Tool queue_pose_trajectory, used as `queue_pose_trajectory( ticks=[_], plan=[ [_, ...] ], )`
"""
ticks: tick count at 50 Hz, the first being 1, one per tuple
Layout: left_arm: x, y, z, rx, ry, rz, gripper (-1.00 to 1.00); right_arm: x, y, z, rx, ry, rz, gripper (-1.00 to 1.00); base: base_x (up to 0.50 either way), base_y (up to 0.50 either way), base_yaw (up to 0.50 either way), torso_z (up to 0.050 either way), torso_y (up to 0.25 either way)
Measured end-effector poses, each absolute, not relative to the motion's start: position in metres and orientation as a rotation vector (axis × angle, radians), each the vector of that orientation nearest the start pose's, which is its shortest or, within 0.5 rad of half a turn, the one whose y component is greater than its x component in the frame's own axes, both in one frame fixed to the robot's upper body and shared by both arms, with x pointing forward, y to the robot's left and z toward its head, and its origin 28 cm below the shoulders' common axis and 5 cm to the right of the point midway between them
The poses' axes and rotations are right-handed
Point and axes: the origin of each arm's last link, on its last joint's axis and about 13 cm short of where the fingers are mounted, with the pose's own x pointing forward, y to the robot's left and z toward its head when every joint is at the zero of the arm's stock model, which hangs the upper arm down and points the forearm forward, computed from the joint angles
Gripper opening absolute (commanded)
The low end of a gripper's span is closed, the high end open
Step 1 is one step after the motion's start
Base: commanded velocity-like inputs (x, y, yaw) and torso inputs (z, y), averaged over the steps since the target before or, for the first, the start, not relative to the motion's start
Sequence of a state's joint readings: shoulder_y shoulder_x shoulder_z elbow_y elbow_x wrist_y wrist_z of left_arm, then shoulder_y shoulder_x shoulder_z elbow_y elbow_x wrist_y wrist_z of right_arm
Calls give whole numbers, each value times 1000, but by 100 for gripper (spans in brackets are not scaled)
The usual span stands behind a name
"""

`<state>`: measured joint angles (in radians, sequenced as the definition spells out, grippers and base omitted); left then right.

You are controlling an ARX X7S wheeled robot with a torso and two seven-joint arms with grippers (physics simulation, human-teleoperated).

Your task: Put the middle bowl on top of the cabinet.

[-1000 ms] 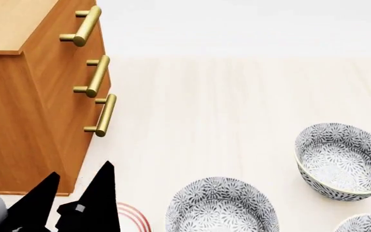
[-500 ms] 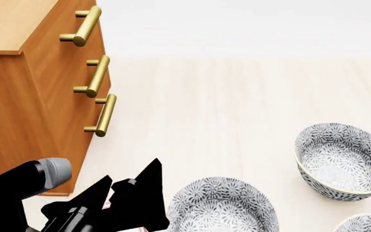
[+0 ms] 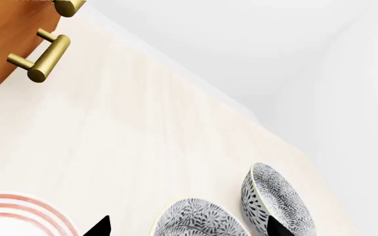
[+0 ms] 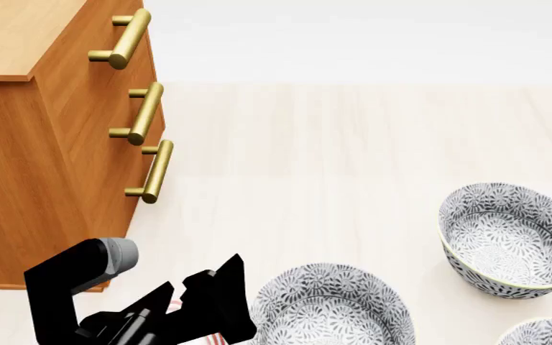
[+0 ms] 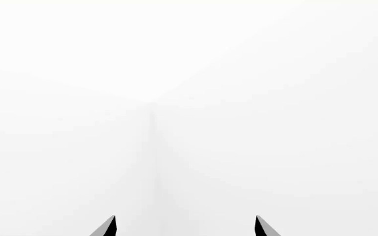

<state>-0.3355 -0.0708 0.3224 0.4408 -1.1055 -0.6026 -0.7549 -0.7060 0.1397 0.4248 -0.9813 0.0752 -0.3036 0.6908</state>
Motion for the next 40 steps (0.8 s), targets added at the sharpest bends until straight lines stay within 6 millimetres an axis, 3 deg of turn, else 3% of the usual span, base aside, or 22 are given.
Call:
queue_pose_trajectory(
  ticks=[16,40],
  plan=[
    [223,113,126,-610,351,-217,100,56,-158,163,-141,-717,-778,100,0,0,0,0,0],
    [209,107,98,-580,416,-229,100,55,-158,164,-146,-719,-775,100,0,0,0,0,0]
  ],
)
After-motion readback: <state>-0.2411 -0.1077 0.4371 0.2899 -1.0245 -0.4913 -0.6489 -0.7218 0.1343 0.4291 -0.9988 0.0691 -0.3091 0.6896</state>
